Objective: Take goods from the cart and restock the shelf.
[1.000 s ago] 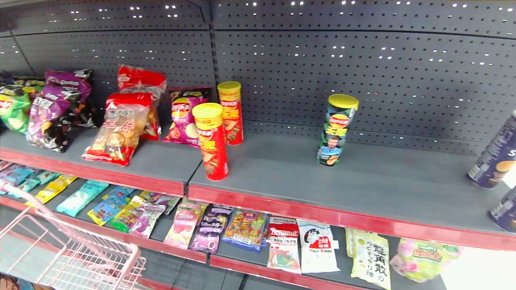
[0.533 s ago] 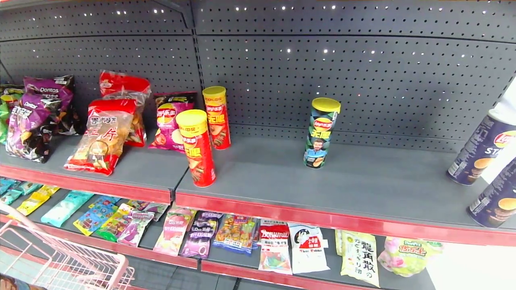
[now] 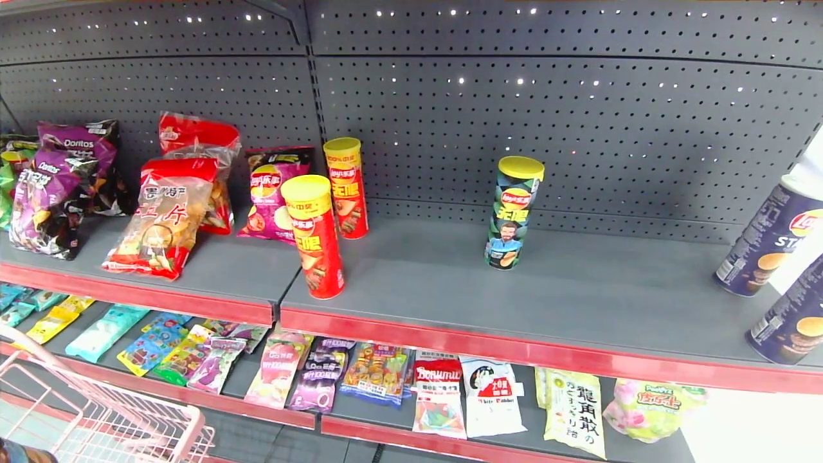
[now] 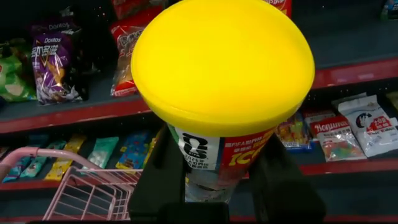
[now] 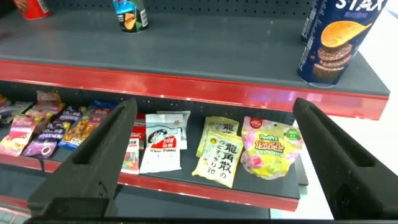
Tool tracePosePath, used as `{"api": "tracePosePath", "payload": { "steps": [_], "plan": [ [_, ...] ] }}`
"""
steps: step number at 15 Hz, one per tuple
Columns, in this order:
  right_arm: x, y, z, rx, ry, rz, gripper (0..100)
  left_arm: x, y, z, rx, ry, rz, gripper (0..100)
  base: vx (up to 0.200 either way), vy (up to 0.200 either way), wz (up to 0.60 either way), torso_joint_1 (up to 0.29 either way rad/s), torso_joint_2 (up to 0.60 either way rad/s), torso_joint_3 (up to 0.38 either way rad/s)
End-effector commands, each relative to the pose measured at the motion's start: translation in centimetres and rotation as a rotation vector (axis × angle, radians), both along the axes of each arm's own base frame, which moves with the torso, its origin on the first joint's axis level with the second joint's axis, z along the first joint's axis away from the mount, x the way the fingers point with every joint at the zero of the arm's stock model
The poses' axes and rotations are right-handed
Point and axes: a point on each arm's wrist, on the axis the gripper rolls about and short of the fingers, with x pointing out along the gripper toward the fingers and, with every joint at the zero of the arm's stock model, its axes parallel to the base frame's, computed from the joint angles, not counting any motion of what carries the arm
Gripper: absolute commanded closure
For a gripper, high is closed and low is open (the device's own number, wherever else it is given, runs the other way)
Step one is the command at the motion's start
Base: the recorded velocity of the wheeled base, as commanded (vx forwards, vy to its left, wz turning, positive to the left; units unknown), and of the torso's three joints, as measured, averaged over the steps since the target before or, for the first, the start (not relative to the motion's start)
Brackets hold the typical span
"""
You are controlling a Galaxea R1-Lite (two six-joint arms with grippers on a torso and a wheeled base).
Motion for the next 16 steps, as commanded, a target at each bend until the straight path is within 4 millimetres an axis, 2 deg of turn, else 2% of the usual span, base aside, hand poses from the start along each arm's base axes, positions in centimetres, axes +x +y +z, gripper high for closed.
{"api": "tracePosePath", "payload": {
  "steps": [1, 3, 8, 13, 15, 16],
  "plan": [
    [0.0, 0.0, 0.0, 0.000, -0.001, 0.000, 0, 0.0, 0.0, 0.0, 0.000, 0.000, 0.000, 100, 0.200, 0.000, 0.00, -0.002, 0.00, -0.002],
    [0.0, 0.0, 0.0, -0.002, -0.001, 0.001, 0, 0.0, 0.0, -0.1, 0.010, 0.003, -0.002, 100, 0.200, 0.000, 0.00, -0.007, 0.00, 0.005],
    [0.0, 0.0, 0.0, -0.002, -0.001, 0.001, 0, -0.2, 0.1, -0.2, 0.015, -0.011, -0.012, 100, 0.000, 0.000, 0.00, 0.000, 0.00, 0.000],
    [0.0, 0.0, 0.0, -0.005, -0.001, 0.005, 0, -1.0, 0.3, -1.0, 0.023, -0.018, -0.032, 100, 0.000, 0.000, 0.00, 0.000, 0.00, 0.000],
    [0.1, 0.0, 0.0, -0.010, 0.018, 0.014, 0, -1.1, 0.3, -2.0, 0.017, -0.018, -0.045, 100, 0.000, 0.000, 0.00, 0.000, 0.00, 0.000],
    [-0.1, 0.1, 1.6, -0.010, -0.035, 0.057, 0, -1.1, 0.2, -2.3, 0.001, -0.018, -0.074, 100, 0.000, 0.000, 0.00, 0.000, 0.00, 0.000]
  ]
}}
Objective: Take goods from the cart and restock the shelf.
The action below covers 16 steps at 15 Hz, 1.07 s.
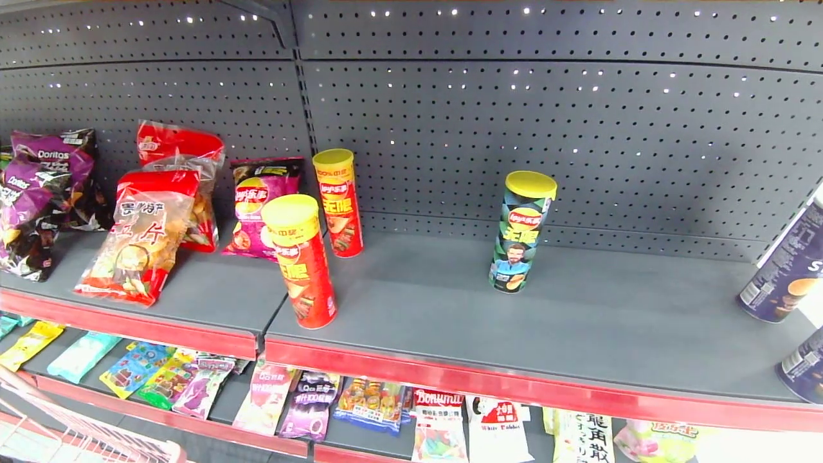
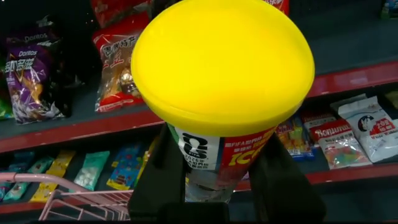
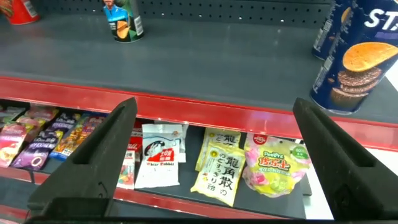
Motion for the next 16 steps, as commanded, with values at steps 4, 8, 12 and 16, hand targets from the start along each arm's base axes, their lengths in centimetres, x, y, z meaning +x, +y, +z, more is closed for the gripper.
{"api": "tracePosePath", "payload": {
  "steps": [4, 8, 12, 16],
  "plan": [
    [3.0, 0.6, 14.7, 0.005, -0.060, 0.301, 0, 0.1, -0.1, -0.7, -0.052, 0.017, -0.044, 100, 0.000, 0.000, 0.00, 0.000, 0.00, 0.000],
    [6.6, 1.5, 14.5, -0.195, 0.046, 0.529, 0, 0.5, -0.6, 0.3, -0.212, 0.056, -0.247, 100, 0.000, 0.000, 0.00, 0.000, 0.00, 0.000],
    [13.3, 3.1, 16.5, -0.174, 0.186, 0.629, 0, 1.5, -1.2, 2.5, -0.218, 0.098, -0.367, 100, 0.000, 0.000, 0.00, 0.000, 0.00, 0.000],
    [20.4, 5.0, 15.3, -0.146, 0.266, 0.668, 0, 2.2, -1.4, 3.5, -0.214, 0.115, -0.311, 100, 0.000, 0.000, 0.00, 0.000, 0.00, 0.000]
  ]
}}
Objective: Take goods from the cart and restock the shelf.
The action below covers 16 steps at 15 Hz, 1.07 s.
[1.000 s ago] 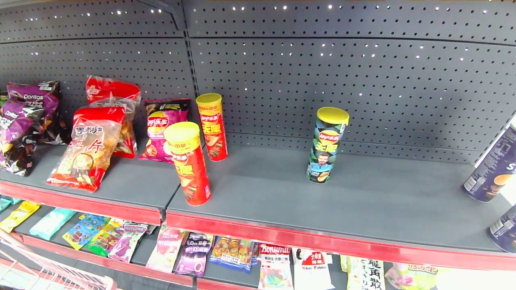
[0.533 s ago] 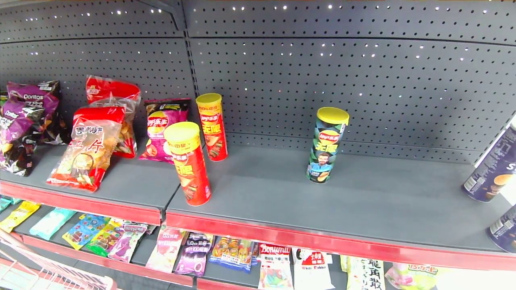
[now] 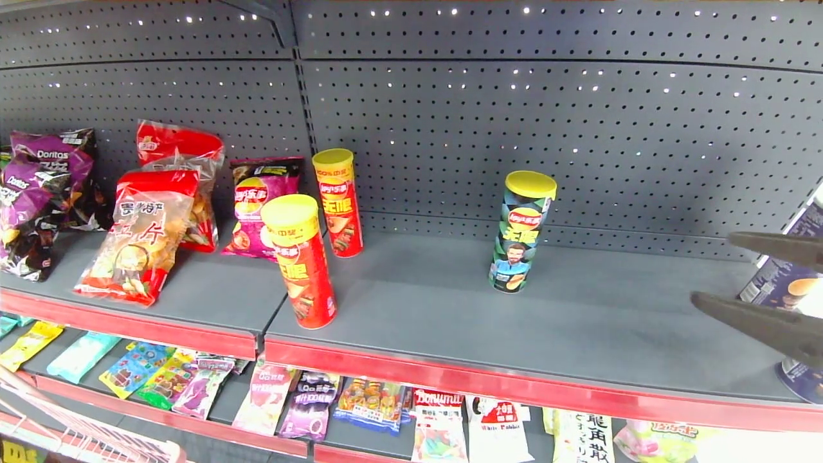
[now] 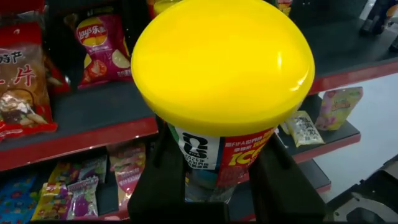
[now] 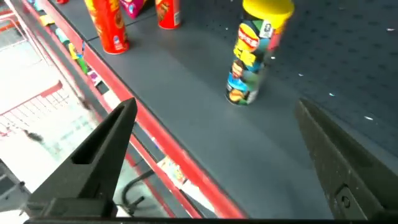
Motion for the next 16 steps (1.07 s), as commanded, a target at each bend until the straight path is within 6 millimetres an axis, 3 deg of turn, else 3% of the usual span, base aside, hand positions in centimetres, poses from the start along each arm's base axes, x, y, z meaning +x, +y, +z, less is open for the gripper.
{"api": "tracePosePath", "payload": {
  "steps": [1, 6, 9, 12, 16],
  "plan": [
    [6.0, 1.7, -1.9, -0.012, 0.121, 0.048, 0, 0.7, -0.2, 0.4, 0.011, 0.031, 0.036, 100, 0.000, 0.000, 0.00, 0.000, 0.00, 0.000],
    [11.1, 3.0, -2.7, 0.022, 0.178, 0.104, 0, 0.9, -0.2, 0.6, 0.013, 0.038, 0.076, 100, 0.000, 0.000, 0.00, 0.000, 0.00, 0.000],
    [15.1, 3.9, -4.9, 0.021, 0.151, 0.080, 0, 0.9, -0.1, 0.8, 0.016, 0.031, 0.096, 100, 0.000, 0.000, 0.00, 0.000, 0.00, 0.000],
    [17.4, 4.3, -5.4, 0.020, 0.163, 0.026, 0, 0.8, -0.1, 0.8, 0.014, 0.027, 0.097, 100, 0.000, 0.000, 0.00, 0.000, 0.00, 0.000],
    [19.0, 4.6, -5.4, 0.033, 0.162, -0.001, 0, 0.8, 0.0, 0.8, 0.014, 0.024, 0.111, 100, 0.000, 0.000, 0.00, 0.000, 0.00, 0.000]
  ]
}}
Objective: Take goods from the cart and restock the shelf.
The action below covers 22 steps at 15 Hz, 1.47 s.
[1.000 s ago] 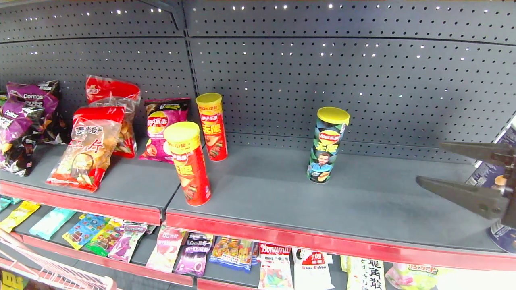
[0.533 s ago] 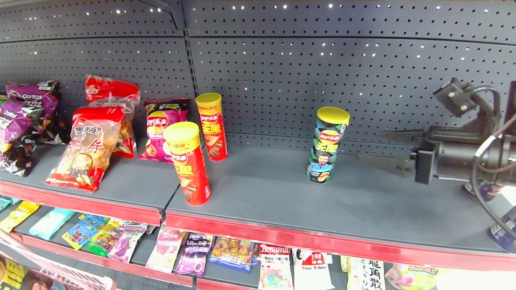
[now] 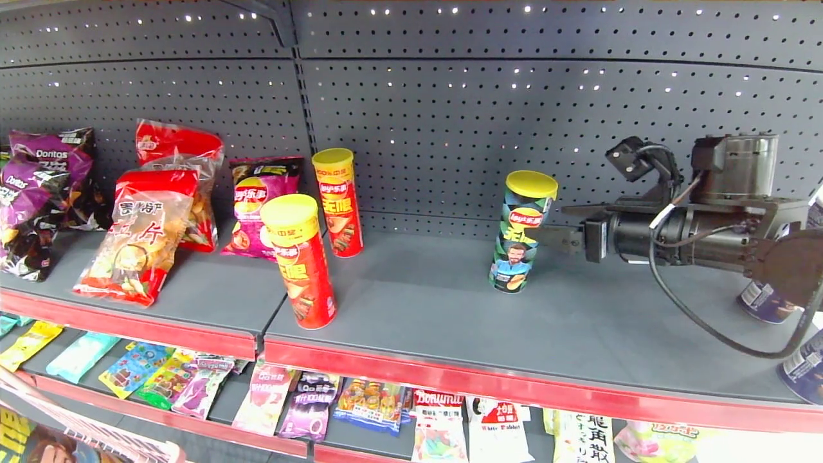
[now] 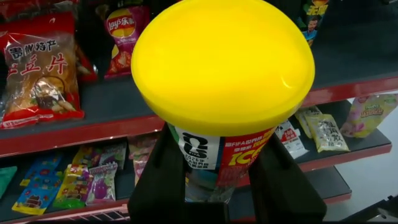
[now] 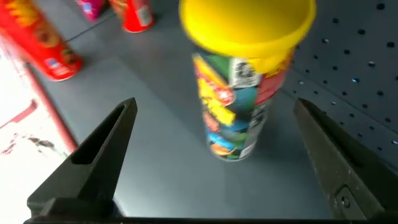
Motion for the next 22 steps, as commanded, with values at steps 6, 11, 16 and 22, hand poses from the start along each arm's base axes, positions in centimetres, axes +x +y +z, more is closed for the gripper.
{"api": "tracePosePath", "payload": {
  "steps": [6, 11, 16, 22],
  "plan": [
    [2.6, 0.5, -1.2, -0.018, 0.017, -0.039, 0, -0.1, 0.0, 0.0, -0.001, -0.004, 0.004, 100, 0.000, 0.000, 0.00, 0.000, 0.00, 0.000],
    [4.1, 1.4, -1.2, -0.012, 0.003, -0.021, 0, -0.3, 0.1, 0.0, -0.003, -0.013, 0.007, 100, 0.000, 0.000, 0.00, 0.000, 0.00, 0.000],
    [4.8, 2.4, -1.8, -0.015, 0.015, 0.001, 0, -0.2, 0.1, -0.1, -0.003, -0.012, 0.012, 100, 0.000, 0.000, 0.00, 0.000, 0.00, 0.000],
    [5.9, 2.8, -2.9, -0.020, 0.017, 0.004, 0, -0.2, 0.1, -0.2, -0.003, -0.010, 0.012, 100, 0.000, 0.000, 0.00, 0.000, 0.00, 0.000]
  ]
}}
